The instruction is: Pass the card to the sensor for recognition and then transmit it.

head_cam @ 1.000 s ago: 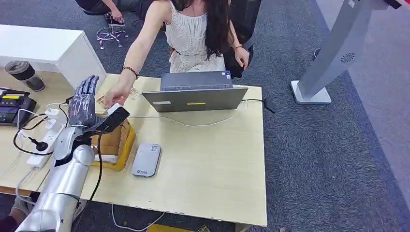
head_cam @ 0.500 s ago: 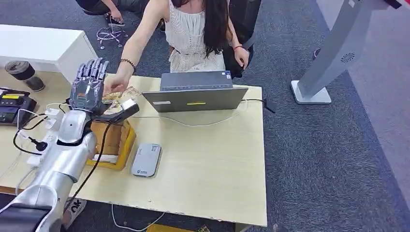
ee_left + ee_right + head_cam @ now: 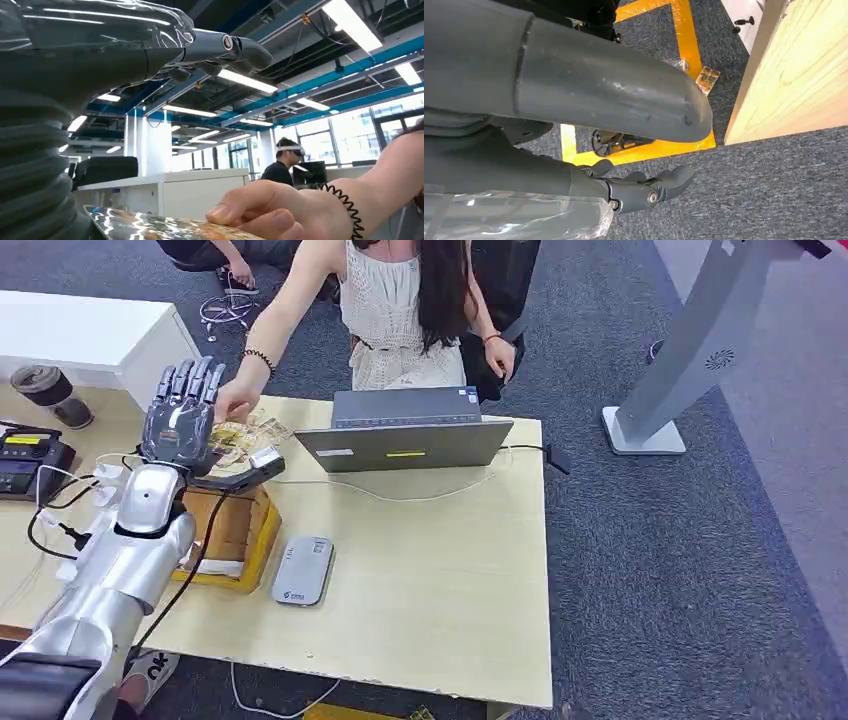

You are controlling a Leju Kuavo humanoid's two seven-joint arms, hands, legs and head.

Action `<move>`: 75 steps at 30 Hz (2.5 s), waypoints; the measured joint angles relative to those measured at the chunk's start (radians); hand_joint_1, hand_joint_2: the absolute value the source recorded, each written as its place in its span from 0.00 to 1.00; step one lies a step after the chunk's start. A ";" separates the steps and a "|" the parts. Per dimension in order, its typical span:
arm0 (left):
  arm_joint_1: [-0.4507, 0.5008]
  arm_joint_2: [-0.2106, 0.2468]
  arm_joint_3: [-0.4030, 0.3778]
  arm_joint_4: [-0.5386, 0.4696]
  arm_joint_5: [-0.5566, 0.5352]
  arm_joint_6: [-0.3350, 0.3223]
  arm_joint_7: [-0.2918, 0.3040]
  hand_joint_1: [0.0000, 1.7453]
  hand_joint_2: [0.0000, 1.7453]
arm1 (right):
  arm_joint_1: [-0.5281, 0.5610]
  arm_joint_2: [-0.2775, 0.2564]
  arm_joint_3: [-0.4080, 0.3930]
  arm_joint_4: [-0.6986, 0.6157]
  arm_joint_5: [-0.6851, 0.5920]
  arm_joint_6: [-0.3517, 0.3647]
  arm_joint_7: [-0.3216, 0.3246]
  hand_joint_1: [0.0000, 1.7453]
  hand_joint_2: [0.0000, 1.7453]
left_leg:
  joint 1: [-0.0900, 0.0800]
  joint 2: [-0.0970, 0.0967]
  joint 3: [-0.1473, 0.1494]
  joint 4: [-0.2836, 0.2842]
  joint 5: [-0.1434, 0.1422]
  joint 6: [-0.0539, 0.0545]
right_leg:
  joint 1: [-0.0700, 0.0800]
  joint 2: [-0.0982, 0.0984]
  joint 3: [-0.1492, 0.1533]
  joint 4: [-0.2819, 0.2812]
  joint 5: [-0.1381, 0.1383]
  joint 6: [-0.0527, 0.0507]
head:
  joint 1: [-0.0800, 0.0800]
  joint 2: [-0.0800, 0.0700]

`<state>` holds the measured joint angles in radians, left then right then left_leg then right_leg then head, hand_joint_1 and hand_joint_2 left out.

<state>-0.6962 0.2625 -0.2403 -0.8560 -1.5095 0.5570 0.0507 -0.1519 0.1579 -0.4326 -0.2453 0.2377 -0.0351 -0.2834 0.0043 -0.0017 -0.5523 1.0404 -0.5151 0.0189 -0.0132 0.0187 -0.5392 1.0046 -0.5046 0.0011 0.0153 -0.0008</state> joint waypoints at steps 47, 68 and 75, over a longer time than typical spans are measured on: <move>0.032 -0.002 0.000 -0.008 0.037 -0.036 -0.017 1.00 1.00 | 0.001 0.000 0.000 0.005 0.002 0.003 -0.006 0.00 0.00 | 0.000 0.000 0.000 0.000 0.000 0.000 | 0.000 0.000 0.000 0.000 0.000 0.000 | 0.000 0.000; 0.046 -0.005 0.000 -0.032 0.048 -0.079 -0.017 1.00 1.00 | 0.002 0.000 0.000 0.007 0.002 0.015 -0.011 0.00 0.00 | 0.000 0.000 0.000 0.000 0.000 0.000 | 0.000 0.000 0.000 0.000 0.000 0.000 | 0.000 0.000; 0.047 -0.005 0.000 -0.037 0.048 -0.079 -0.017 1.00 1.00 | 0.002 0.000 0.000 0.007 0.002 0.015 -0.011 0.00 0.00 | 0.000 0.000 0.000 0.000 0.000 0.000 | 0.000 0.000 0.000 0.000 0.000 0.000 | 0.000 0.000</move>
<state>-0.6494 0.2579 -0.2403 -0.8930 -1.4618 0.4784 0.0340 -0.1496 0.1579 -0.4322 -0.2380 0.2396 -0.0202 -0.2941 0.0043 -0.0016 -0.5522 1.0404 -0.5151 0.0189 -0.0132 0.0187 -0.5392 1.0047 -0.5046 0.0011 0.0153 -0.0008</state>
